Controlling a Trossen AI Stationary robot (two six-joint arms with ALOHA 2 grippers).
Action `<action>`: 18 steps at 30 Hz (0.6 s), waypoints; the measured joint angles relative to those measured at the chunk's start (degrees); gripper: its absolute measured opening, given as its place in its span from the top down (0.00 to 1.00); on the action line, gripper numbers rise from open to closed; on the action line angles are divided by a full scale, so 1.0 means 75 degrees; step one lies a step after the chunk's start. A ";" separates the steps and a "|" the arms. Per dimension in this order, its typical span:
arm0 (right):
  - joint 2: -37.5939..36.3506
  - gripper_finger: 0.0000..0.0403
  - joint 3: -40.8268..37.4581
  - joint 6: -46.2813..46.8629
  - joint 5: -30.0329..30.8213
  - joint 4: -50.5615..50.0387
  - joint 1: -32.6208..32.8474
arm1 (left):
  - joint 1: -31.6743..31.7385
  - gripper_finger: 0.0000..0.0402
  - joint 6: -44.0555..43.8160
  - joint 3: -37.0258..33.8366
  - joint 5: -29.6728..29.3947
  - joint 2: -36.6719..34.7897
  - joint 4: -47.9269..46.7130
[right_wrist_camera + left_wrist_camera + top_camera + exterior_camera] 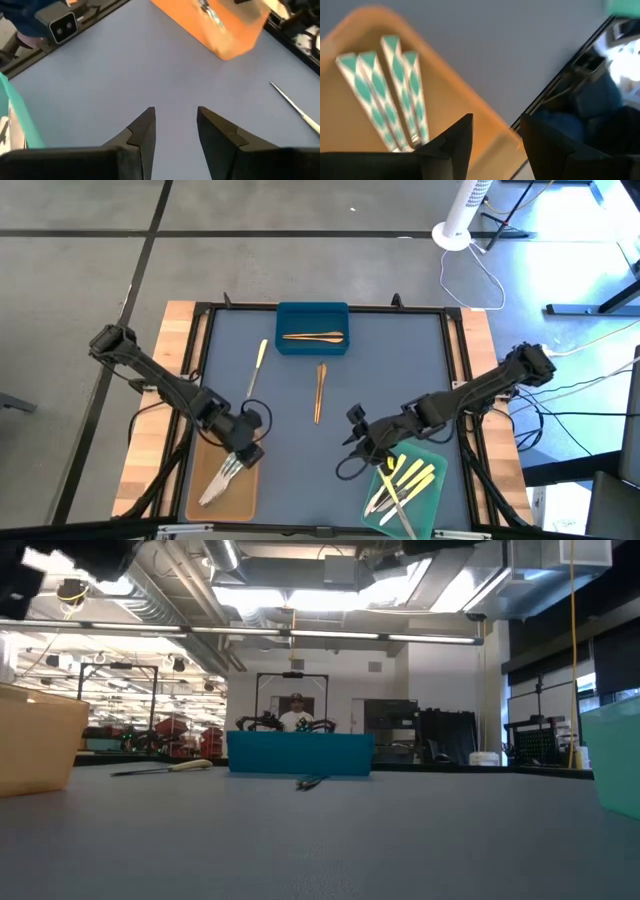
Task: Sort silverware by color (type)
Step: Put the gold knife into the blue bin
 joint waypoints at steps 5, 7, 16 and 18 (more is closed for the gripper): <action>-0.0471 0.67 0.0000 0.0015 0.0182 -0.0562 0.0000 | 0.0159 0.60 0.0562 0.0457 -0.0792 0.0000 0.0007; -0.0672 0.67 0.0000 0.0143 0.0200 -0.0706 0.0000 | 0.0274 0.60 0.0760 0.0599 -0.1089 0.0000 0.0003; -0.1627 0.67 0.0000 0.0577 0.0735 -0.1616 0.0000 | 0.0835 0.60 0.1644 0.1069 -0.2317 0.0000 0.0128; -0.1817 0.67 0.0000 0.0670 0.0781 -0.1743 0.0000 | 0.0943 0.60 0.1887 0.1069 -0.2695 0.0000 0.0314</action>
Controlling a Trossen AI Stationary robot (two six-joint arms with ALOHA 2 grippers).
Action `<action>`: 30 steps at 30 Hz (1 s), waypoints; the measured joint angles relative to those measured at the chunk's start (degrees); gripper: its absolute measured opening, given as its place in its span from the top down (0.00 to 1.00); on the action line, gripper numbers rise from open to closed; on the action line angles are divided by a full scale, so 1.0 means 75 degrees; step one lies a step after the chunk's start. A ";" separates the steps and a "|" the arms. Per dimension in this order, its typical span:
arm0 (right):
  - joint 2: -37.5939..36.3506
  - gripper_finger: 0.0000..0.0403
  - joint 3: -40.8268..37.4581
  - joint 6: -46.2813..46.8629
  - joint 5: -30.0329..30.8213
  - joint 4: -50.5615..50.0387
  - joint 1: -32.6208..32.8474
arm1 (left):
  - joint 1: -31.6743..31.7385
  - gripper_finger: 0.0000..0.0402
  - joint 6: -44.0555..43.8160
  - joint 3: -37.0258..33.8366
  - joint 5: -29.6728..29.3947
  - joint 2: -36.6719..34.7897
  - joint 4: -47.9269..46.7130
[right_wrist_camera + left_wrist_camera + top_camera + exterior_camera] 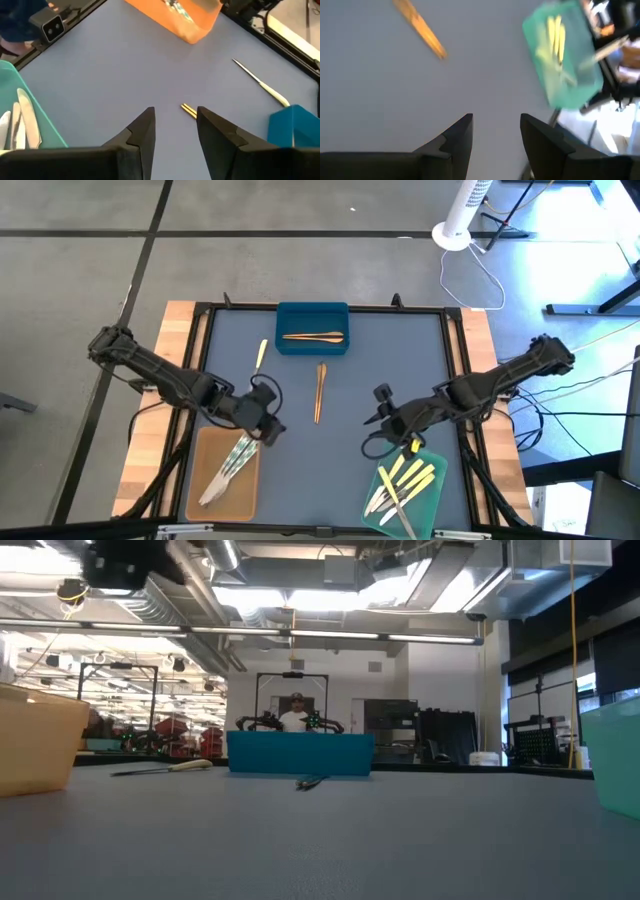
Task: Sort silverware by color (type)
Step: Put the gold knife into the blue bin
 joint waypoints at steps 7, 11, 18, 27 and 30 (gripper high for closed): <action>-0.0394 0.67 0.0000 0.0124 -0.0004 -0.0142 0.0000 | 0.0356 0.60 0.0520 0.0000 -0.1617 0.0017 0.1186; -0.0404 0.67 0.0000 0.0135 -0.0015 -0.0140 0.0000 | 0.0609 0.60 0.0534 0.0003 -0.2358 0.0017 0.1823; -0.0402 0.67 0.0000 0.0140 -0.0017 -0.0023 0.0000 | 0.1217 0.60 0.0796 0.0005 -0.2185 0.0160 0.2175; -0.0402 0.67 0.0000 0.0140 -0.0023 0.0061 0.0000 | 0.1918 0.60 0.1148 0.0009 -0.0478 0.1164 0.3280; -0.0402 0.67 0.0000 0.0137 -0.0025 0.0058 0.0002 | 0.2062 0.60 0.1143 0.0141 -0.0076 0.1563 0.3181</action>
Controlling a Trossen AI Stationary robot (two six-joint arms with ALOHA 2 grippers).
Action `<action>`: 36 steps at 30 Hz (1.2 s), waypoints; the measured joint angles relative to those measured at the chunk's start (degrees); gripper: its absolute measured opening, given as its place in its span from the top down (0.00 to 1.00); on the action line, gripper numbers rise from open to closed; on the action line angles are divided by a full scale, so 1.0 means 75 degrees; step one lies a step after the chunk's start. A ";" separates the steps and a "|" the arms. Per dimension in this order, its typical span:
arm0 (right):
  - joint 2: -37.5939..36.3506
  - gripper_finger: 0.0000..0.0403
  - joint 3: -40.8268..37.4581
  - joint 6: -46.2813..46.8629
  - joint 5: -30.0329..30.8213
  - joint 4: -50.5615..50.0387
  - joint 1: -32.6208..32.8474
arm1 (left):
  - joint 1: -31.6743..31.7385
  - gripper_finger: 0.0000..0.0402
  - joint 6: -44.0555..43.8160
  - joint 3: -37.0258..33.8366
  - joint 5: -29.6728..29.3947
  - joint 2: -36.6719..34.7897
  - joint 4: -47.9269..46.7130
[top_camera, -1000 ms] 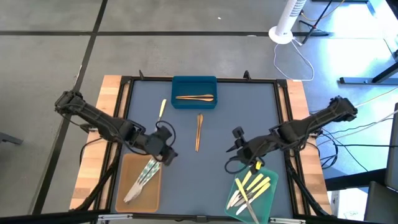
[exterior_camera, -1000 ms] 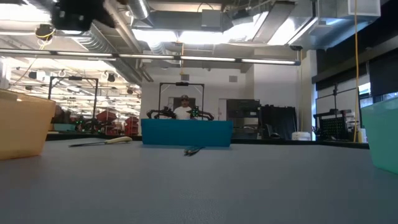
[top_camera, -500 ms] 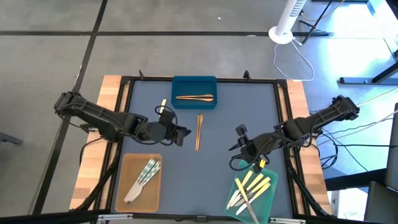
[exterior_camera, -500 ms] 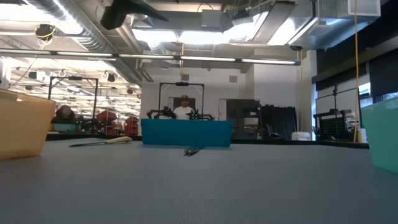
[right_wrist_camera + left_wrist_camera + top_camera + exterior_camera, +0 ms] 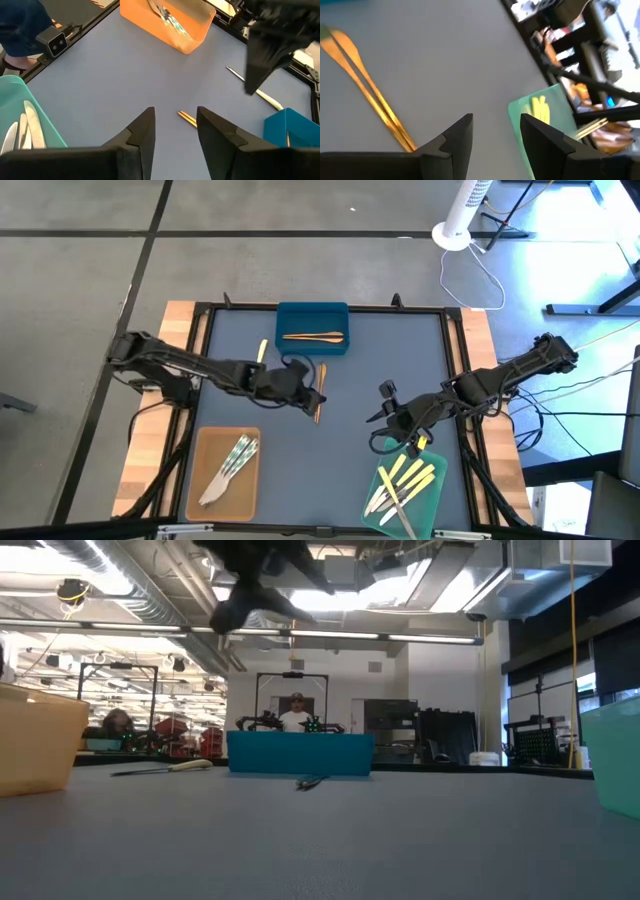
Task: Sort silverware by color (type)
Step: Put the gold knife into the blue bin
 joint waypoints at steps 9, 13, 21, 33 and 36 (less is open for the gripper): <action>0.0006 0.67 0.0000 -0.0023 -0.0001 -0.0009 -0.0002 | 0.0298 0.60 0.0990 0.2267 0.0400 0.1551 -0.2250; 0.0006 0.67 0.0000 -0.0026 -0.0001 -0.0009 -0.0002 | 0.0372 0.60 0.1188 0.3438 0.0398 0.2307 -0.3776; 0.0006 0.67 0.0000 -0.0026 -0.0004 -0.0015 -0.0002 | 0.0525 0.60 0.1170 0.3959 0.0687 0.3290 -0.4551; 0.0006 0.67 0.0000 -0.0029 -0.0007 -0.0019 -0.0001 | 0.0761 0.60 0.1174 0.3959 0.0974 0.4146 -0.4816; 0.0006 0.67 0.0000 -0.0029 -0.0007 -0.0023 0.0001 | 0.0860 0.60 0.1168 0.3957 0.0756 0.4172 -0.5276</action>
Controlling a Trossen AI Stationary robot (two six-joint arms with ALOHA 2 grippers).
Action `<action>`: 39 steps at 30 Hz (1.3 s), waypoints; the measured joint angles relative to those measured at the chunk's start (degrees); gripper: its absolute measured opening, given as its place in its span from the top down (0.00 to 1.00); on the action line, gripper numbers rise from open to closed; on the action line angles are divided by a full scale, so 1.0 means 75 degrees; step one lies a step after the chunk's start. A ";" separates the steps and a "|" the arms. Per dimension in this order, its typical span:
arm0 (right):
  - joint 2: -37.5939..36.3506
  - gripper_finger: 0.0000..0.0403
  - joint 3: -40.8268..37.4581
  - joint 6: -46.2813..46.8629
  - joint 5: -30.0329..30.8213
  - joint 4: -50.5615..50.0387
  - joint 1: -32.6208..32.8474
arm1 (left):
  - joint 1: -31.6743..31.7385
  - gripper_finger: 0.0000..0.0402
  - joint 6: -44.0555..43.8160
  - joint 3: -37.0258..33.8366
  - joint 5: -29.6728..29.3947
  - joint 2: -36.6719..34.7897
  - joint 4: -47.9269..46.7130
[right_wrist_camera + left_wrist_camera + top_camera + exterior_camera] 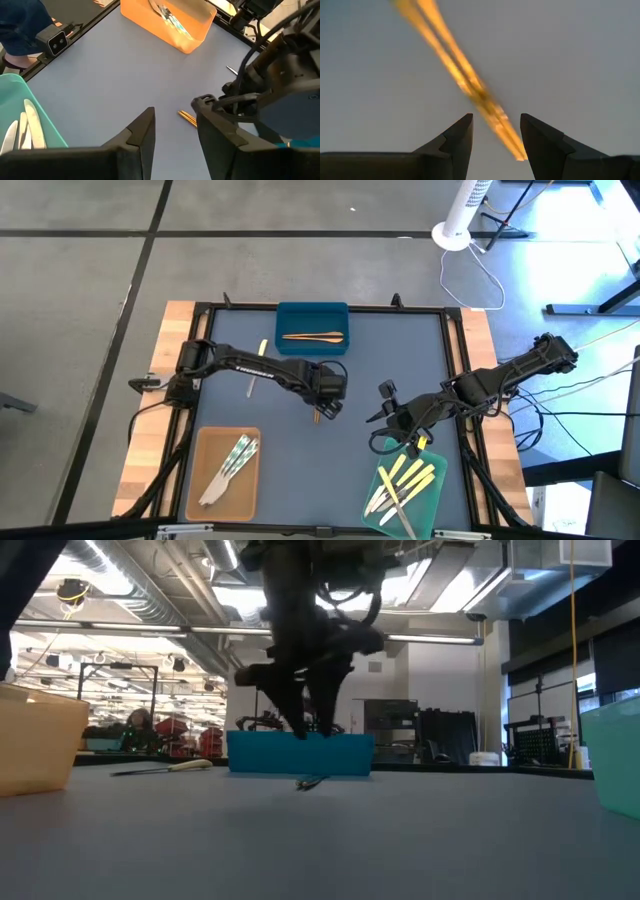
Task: Sort silverware by color (type)
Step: Put the gold knife into the blue bin
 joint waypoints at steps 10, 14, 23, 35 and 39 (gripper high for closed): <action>0.0000 0.67 0.0000 0.0001 0.0000 0.0001 -0.0001 | 0.0093 0.60 -0.0011 -0.0001 -0.0820 -0.0003 -0.0108; 0.0000 0.67 0.0000 0.0003 0.0000 0.0003 -0.0003 | 0.0093 0.60 -0.0051 -0.0003 -0.0908 -0.0003 -0.0107; 0.0000 0.67 0.0000 0.0003 0.0000 0.0003 -0.0003 | 0.0093 0.60 -0.0419 -0.0669 -0.0954 -0.0006 0.0314; 0.0000 0.67 0.0000 0.0003 0.0000 0.0006 -0.0003 | 0.0093 0.60 -0.0624 -0.1294 -0.0728 -0.0012 0.1348; 0.0002 0.67 0.0000 0.0002 0.0000 0.0006 -0.0003 | 0.0093 0.60 -0.0625 -0.1306 -0.0790 -0.0012 0.1364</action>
